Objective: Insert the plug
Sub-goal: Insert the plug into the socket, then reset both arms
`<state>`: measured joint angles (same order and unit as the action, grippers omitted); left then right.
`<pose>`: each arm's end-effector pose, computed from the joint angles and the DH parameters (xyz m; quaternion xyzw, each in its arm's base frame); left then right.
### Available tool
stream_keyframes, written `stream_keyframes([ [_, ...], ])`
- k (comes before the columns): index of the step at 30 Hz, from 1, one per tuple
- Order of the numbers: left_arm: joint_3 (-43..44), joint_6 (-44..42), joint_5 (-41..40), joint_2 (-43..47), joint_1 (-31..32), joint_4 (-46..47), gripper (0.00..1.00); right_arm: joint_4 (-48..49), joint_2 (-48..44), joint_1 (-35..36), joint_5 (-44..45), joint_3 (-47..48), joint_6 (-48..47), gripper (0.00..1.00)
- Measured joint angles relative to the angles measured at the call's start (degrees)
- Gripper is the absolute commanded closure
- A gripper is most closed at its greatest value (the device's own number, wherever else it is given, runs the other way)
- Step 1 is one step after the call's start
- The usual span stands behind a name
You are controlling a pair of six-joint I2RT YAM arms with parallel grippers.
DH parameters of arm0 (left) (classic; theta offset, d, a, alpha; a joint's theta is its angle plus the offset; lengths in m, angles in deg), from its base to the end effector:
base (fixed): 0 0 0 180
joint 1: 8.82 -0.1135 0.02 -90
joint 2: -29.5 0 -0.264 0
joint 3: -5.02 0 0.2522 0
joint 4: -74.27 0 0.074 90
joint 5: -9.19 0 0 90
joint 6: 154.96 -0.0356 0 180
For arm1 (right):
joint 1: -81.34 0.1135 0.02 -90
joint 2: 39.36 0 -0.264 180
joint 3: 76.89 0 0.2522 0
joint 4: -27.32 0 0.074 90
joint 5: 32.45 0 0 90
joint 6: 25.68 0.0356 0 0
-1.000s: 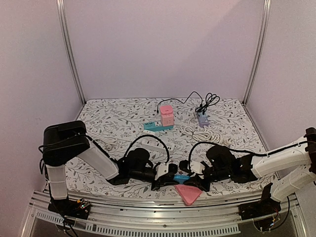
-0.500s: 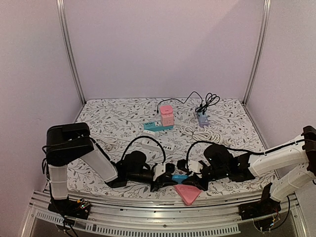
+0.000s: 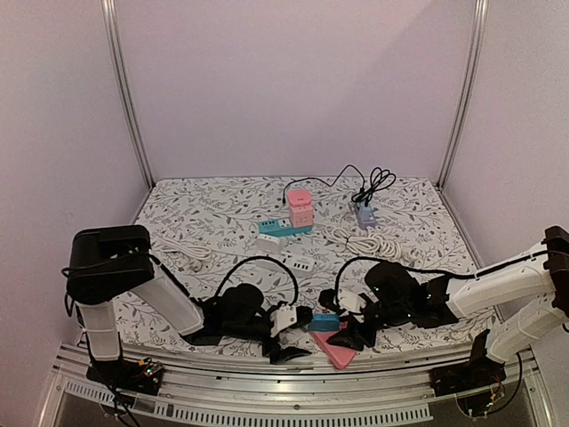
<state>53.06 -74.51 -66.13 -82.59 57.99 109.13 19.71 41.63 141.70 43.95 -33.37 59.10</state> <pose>0.1194 -0.3017 0.0785 0.5796 0.6324 -0.3372 0.3878 0.1191 0.2262 0.1439 -0.5350 0.7469 0.2726 0.2856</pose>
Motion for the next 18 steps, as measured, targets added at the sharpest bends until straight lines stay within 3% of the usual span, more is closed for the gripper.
stream_keyframes([
  [1,-0.55,-0.07,-0.66,0.96,0.00,-0.26,0.08,-0.74,-0.63,0.00,0.11,0.20,0.13,0.03],
  [6,-3.76,-0.37,-4.35,8.39,0.00,-1.44,0.07,-3.98,-7.50,-0.04,2.91,2.34,0.02,0.01],
  [10,-6.67,0.39,-8.44,20.70,-0.17,-1.73,0.03,-6.88,-15.76,-1.33,6.82,6.25,0.31,0.01],
  [13,-8.50,3.21,-17.11,31.04,-0.85,-1.79,0.02,-9.92,-20.90,-4.68,13.07,10.51,2.08,0.01],
  [18,-8.24,11.87,-39.98,47.76,-7.67,-10.91,0.00,-19.71,-23.10,-18.18,25.31,17.81,9.55,0.01],
])
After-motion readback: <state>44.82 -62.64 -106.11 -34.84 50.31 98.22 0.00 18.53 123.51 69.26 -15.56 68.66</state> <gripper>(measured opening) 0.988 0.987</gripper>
